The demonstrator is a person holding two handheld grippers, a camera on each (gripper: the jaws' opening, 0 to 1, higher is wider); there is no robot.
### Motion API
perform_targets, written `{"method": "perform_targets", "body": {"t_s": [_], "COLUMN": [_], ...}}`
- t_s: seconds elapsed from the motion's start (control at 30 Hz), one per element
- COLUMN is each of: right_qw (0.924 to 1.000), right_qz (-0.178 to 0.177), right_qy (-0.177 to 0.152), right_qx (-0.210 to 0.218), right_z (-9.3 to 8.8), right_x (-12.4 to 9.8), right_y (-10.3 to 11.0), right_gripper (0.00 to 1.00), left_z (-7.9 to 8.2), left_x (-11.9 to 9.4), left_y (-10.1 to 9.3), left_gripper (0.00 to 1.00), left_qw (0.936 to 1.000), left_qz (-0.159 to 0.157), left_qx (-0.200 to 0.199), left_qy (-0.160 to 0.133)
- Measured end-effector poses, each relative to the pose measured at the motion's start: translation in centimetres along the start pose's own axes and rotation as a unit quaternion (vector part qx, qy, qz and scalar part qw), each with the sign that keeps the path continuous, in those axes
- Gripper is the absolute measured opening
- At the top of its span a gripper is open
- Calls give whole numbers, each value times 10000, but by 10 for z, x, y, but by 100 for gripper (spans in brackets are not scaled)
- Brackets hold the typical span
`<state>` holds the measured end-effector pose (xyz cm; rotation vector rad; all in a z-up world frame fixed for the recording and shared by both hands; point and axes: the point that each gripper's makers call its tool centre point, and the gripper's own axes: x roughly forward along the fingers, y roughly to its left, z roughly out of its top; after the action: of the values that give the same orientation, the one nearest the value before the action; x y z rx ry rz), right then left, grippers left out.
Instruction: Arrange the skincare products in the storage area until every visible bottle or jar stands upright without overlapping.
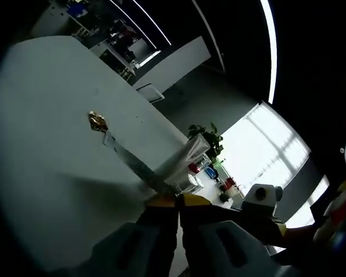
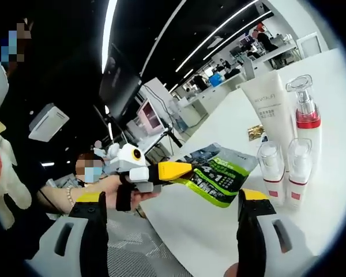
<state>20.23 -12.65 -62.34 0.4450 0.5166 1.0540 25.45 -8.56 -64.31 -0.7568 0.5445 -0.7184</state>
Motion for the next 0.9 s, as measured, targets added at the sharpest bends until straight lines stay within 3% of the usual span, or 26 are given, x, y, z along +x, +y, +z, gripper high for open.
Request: {"method": "perform_targets", "body": {"t_s": [0.17, 0.63, 0.9], "right_qw": [9997, 9970, 9945], "right_qz": [-234, -761, -1026], "right_qy": [50, 87, 170], "right_qx": [-34, -68, -128], "right_z": [-4, -8, -13], "right_x": [-8, -30, -41], "right_y": [-8, -31, -45], "right_gripper": [99, 100, 100], "left_z": [-6, -17, -33], "left_x": [9, 19, 20], "left_y": [7, 25, 55], "left_gripper": [0, 0, 0], "left_qw": [9999, 9984, 9937], "left_qz": [39, 204, 668], "left_qx": [55, 256, 374], "left_qy": [130, 468, 824]}}
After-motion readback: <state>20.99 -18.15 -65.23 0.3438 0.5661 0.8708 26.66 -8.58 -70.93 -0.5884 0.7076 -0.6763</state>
